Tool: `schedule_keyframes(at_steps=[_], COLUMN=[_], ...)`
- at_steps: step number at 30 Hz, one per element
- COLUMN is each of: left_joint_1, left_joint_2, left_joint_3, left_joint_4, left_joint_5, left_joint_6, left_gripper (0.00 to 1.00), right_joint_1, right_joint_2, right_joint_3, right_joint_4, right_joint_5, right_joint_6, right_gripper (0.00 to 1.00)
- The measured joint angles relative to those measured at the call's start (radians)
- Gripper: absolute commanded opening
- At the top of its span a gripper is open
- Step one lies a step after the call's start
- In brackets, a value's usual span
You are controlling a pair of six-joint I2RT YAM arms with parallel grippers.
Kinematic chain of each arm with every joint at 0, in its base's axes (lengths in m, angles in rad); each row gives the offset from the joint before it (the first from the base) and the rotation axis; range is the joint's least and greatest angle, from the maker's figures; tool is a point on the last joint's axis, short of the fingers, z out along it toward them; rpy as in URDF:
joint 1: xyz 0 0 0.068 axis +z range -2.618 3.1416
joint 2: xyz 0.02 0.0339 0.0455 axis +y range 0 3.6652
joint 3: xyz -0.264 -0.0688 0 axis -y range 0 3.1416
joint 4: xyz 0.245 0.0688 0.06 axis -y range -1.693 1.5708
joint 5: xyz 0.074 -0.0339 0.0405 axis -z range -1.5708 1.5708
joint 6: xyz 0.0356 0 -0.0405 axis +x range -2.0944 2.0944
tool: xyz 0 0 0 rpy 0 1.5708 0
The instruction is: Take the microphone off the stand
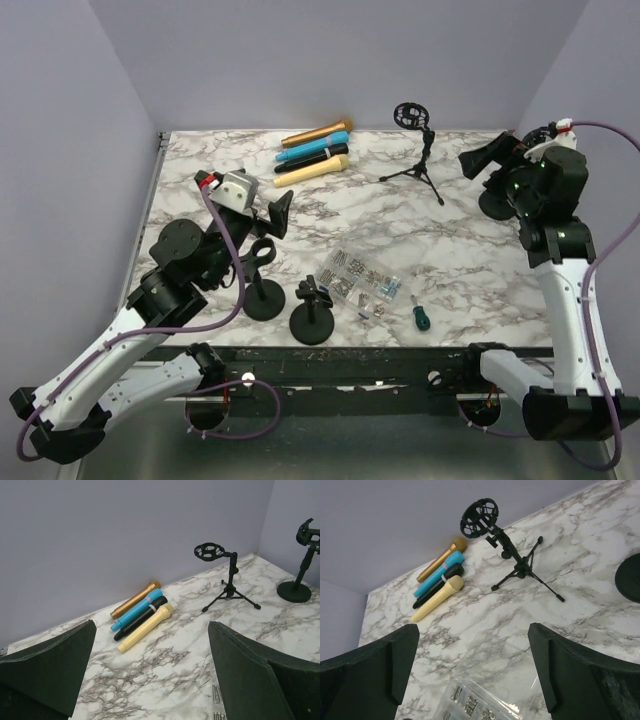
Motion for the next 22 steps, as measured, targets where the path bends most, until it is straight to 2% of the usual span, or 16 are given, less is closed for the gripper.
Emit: schedule_keyframes(at_steps=[5,10,14,22], left_joint_1=[0.0,-0.003,-0.004,-0.004], left_joint_2=[-0.022,-0.02,-0.09,-0.313], left_joint_3=[0.02,0.146,0.219,0.23], left_joint_4=[-0.026,-0.127,-0.197,-0.328], left_joint_5=[-0.016,-0.017,-0.002,0.001], left_joint_6=[0.0,-0.043,-0.136,-0.304], left_gripper=[0.98,0.99,0.99,0.99], right_joint_1=[0.0,0.0,0.001,0.076], right_joint_2=[-0.091,-0.192,-0.282,-0.31], right_joint_3=[0.113,0.174,0.187,0.19], right_joint_4=[-0.15,-0.24,-0.269,-0.293], right_joint_5=[-0.001,0.023,0.045,0.097], right_joint_6=[-0.022,-0.061,-0.08,-0.107], right_gripper=[1.0,1.0,1.0,1.0])
